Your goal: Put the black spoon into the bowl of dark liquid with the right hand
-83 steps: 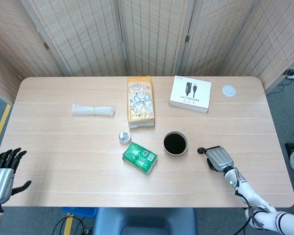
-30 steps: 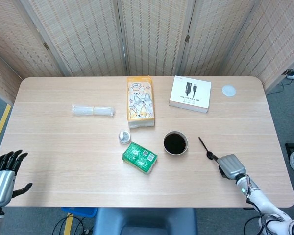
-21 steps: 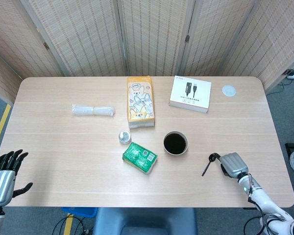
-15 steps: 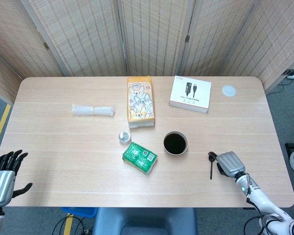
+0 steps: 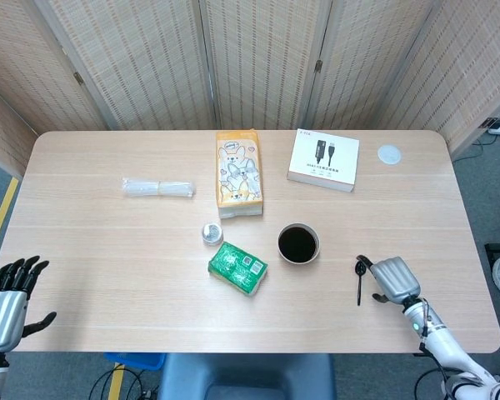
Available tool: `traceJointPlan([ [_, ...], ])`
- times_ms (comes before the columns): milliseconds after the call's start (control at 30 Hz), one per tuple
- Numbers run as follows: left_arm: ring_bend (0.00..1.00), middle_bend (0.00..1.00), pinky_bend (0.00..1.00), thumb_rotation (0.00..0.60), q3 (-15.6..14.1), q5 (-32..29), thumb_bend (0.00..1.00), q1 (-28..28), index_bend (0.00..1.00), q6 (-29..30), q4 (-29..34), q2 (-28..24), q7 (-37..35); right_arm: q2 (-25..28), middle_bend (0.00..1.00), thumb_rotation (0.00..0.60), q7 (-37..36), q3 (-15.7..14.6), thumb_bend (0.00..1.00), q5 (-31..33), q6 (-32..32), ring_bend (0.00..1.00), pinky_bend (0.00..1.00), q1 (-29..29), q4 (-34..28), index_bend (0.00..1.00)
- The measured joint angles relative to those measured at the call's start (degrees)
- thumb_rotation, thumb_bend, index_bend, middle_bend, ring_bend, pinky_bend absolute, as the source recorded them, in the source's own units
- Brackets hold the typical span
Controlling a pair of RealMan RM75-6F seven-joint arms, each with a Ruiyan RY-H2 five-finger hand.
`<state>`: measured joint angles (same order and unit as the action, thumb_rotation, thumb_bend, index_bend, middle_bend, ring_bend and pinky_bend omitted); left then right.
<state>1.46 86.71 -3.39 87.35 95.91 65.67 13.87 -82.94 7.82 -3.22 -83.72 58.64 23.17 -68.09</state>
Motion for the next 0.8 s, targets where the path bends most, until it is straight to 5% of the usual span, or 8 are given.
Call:
traceJointPlan([
  [800,0.12,0.14,0.15,0.6,-0.67,0.38,0.14,1.33,0.18,1.17,0.3,-0.64,-1.51,-5.76,0.89,0.6,1.04,0.52,0.11,-1.86,-0.79,1.0,1.0,1.15,6.14,0.3],
])
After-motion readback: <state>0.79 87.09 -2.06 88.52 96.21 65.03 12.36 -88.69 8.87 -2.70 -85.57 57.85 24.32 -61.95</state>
